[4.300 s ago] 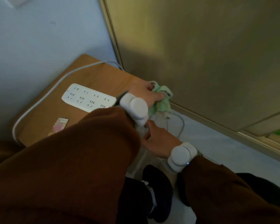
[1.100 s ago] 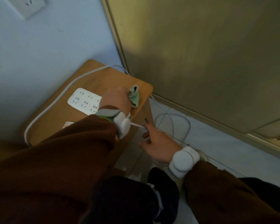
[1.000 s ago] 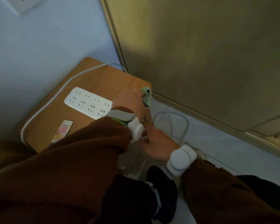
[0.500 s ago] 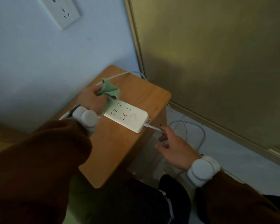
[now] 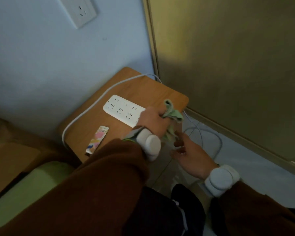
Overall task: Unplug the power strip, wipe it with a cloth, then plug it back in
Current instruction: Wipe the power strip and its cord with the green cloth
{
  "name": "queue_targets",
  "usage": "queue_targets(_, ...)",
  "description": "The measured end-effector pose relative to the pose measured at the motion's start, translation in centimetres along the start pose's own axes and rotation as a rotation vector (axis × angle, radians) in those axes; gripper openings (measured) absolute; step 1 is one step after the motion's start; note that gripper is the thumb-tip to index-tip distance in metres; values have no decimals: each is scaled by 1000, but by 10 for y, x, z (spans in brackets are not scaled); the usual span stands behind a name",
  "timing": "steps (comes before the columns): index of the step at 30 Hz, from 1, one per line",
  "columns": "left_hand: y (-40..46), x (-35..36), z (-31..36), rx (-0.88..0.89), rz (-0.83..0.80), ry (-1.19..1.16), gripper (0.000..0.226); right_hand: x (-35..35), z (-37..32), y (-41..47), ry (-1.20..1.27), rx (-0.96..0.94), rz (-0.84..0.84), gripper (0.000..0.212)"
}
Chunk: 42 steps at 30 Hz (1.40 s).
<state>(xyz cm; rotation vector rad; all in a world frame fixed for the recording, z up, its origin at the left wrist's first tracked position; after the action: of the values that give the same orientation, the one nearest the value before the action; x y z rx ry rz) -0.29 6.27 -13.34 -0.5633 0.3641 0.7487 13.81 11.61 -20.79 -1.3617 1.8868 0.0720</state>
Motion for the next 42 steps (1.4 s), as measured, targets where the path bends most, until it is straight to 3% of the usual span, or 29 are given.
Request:
queue_targets(3,-9,20,15,-221,-176,-674,36,-4,5,-3,-44,13,6,55)
queue_targets(5,-7,8,17,-189,-110,-807,29,-7,15,-4,-9,32,46,56)
queue_targets(9,-5,-55,-14,-131,155,-583,17,-5,15,2,37,84,56,46)
queue_targets(13,-20,-83,-35,-99,266,-333,15,-8,8,5,87,87,151,26)
queue_targets(16,-32,-89,-45,-74,337,-281,13,-17,3,3,192,41,241,22)
queue_targets(19,-40,-88,-59,-162,313,-295,18,-26,-5,2,350,-10,248,27)
queue_targets(22,-45,-86,-74,-227,258,-165,22,-32,-12,1,487,-68,213,40)
queue_targets(24,-45,-89,-80,-157,373,-45,27,-35,-19,1,545,-121,177,45)
queue_targets(27,-36,-84,-79,-97,519,116,17,-38,-26,1,609,-170,145,48)
queue_targets(32,-3,-41,-71,-74,415,242,22,-39,-23,2,574,-182,138,50)
queue_targets(36,-3,4,-39,26,325,155,24,-41,-16,6,549,-174,174,50)
queue_targets(42,-19,52,-19,-20,-212,132,18,-49,-8,6,371,-133,224,54)
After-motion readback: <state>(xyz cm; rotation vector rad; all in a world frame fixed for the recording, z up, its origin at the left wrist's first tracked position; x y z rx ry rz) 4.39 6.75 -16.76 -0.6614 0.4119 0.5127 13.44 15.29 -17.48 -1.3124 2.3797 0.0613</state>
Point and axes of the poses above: each hand's wrist, its own y-axis towards the middle knuckle, its own x-axis out of the palm, z = x × y, the point moved 4 cm from there along y, towards the middle knuckle, and after that the axes turned 14 degrees about -y, right-handed, at the moved point
